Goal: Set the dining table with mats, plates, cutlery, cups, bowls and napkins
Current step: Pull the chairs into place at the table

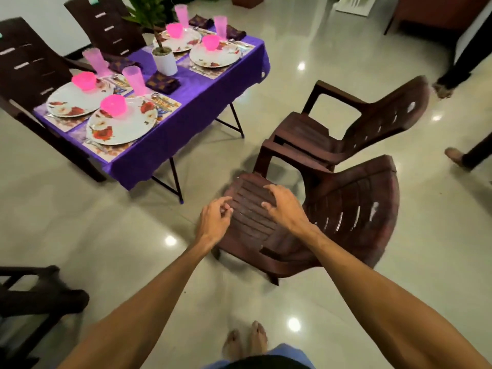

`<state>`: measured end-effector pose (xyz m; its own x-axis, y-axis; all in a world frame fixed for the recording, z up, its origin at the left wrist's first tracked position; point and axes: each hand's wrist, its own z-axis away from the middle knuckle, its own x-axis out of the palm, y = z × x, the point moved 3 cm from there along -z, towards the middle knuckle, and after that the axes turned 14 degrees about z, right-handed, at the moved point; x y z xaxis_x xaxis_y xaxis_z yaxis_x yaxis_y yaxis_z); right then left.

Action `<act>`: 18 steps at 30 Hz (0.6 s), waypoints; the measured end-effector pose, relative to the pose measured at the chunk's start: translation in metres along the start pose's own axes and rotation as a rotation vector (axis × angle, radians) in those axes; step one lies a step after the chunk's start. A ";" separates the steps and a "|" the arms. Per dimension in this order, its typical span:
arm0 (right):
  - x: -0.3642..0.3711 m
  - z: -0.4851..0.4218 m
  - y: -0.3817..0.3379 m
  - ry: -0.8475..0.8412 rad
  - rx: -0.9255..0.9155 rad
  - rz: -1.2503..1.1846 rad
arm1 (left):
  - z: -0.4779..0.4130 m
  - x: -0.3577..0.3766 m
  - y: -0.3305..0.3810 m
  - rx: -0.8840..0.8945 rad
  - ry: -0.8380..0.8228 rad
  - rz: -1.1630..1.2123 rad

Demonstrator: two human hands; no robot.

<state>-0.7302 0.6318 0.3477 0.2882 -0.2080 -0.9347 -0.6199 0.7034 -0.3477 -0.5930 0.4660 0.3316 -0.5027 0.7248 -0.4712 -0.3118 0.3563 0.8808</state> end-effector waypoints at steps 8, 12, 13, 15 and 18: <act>-0.030 0.035 0.095 -0.043 -0.094 0.062 | 0.052 0.093 0.043 -0.013 -0.008 0.003; -0.044 0.039 0.146 -0.084 -0.219 0.058 | 0.069 0.149 0.067 -0.030 0.032 0.011; -0.050 0.041 0.159 -0.101 -0.268 0.056 | 0.076 0.165 0.073 -0.036 0.067 0.021; -0.062 0.047 0.181 -0.114 -0.321 0.058 | 0.089 0.191 0.089 -0.067 0.096 0.021; -0.079 0.060 0.220 -0.155 -0.384 0.084 | 0.116 0.235 0.124 -0.115 0.075 0.016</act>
<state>-0.8454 0.8435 0.3500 0.3135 -0.0350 -0.9489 -0.8643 0.4034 -0.3004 -0.6569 0.7491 0.3355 -0.5656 0.6825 -0.4629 -0.3914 0.2720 0.8791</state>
